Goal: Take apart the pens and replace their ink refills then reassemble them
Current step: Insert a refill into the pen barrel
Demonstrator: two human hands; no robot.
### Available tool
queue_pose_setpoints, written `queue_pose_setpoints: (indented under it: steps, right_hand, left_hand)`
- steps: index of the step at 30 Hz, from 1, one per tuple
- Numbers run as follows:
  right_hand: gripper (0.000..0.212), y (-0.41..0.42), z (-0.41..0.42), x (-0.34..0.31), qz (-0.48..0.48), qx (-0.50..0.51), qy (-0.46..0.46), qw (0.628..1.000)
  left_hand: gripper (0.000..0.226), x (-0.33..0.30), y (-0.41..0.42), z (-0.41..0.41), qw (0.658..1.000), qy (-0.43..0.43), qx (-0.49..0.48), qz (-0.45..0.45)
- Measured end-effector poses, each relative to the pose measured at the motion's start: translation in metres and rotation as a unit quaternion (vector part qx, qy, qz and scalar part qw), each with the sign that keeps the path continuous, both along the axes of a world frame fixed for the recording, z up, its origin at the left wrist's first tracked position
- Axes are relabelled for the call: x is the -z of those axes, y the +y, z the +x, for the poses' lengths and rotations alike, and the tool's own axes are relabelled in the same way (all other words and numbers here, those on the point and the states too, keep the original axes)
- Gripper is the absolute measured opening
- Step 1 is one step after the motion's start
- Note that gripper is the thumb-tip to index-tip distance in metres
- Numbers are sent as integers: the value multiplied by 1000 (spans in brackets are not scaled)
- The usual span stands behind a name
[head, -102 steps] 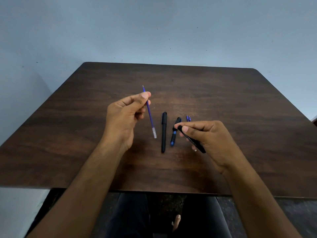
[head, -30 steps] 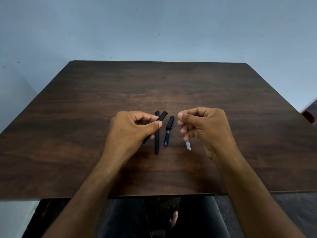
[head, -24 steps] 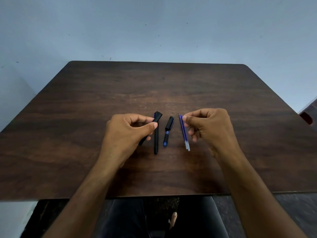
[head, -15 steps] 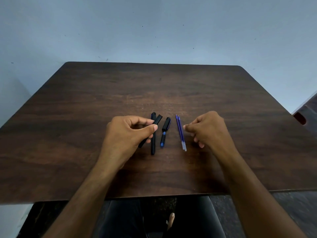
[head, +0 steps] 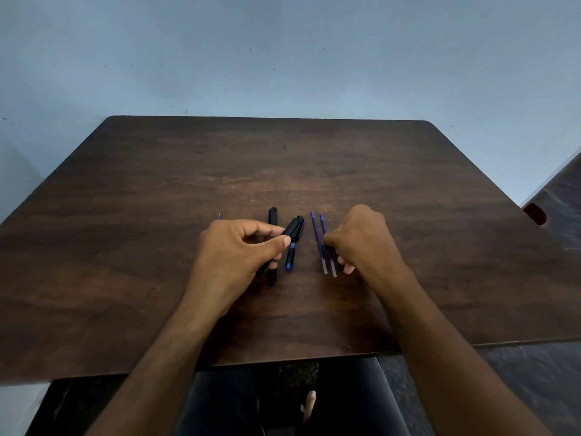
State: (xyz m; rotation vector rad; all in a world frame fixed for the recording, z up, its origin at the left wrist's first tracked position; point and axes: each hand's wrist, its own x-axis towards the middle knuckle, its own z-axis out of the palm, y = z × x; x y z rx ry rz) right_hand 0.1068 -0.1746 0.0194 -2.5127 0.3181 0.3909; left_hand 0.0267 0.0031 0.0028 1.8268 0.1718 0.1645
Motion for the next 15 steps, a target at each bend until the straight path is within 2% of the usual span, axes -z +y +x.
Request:
queue_pose_setpoints:
  steps: [7, 15]
  right_hand:
    - [37, 9, 0, 3, -77, -49, -51, 995]
    - [41, 10, 4, 0, -97, -69, -9, 993]
  left_hand:
    - [13, 2, 1, 1, 1000, 12, 5, 3]
    - [13, 1, 0, 1, 1000, 17, 11, 3]
